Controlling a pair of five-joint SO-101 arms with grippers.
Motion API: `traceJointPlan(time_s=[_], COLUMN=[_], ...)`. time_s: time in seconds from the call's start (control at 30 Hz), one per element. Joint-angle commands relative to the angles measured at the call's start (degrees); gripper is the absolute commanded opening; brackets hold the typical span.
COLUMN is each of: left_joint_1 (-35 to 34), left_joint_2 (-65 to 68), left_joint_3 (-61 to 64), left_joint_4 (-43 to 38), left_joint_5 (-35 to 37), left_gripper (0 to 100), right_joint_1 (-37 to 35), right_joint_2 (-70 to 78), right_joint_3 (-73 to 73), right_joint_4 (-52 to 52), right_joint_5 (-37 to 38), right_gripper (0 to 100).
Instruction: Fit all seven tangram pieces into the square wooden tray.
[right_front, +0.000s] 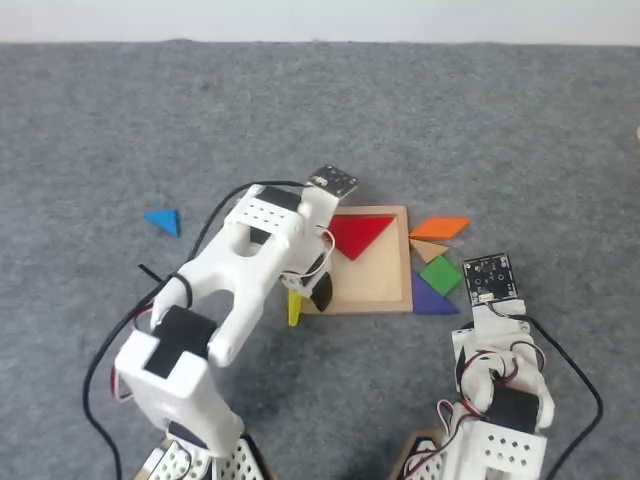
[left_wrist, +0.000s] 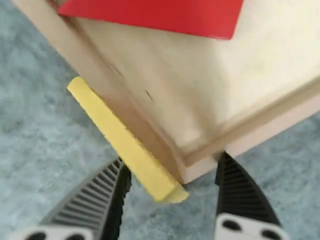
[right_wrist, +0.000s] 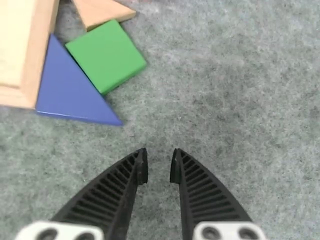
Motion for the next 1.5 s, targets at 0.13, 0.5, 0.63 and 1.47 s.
traceJointPlan(time_s=[0.13,0.5,0.63,1.47], left_joint_1=[7.0,6.9,5.1,-0.8], left_joint_2=[3.3,3.8,3.8,3.8], left_joint_3=[-3.7,-9.6,-9.8,-33.1], left_joint_4=[-2.0,2.3,2.0,17.6], left_joint_5=[0.1,0.1,0.1,-1.7], left_gripper=[26,23,14,2], right_joint_1=[-0.3,-0.2,0.0,-0.2], right_joint_2=[-0.8,-0.8,-0.8,-0.8], right_joint_3=[0.9,0.9,0.9,0.9], right_joint_4=[0.4,0.4,0.3,0.4], right_joint_5=[0.8,0.7,0.7,0.7], right_gripper=[9.1,9.1,9.1,9.1])
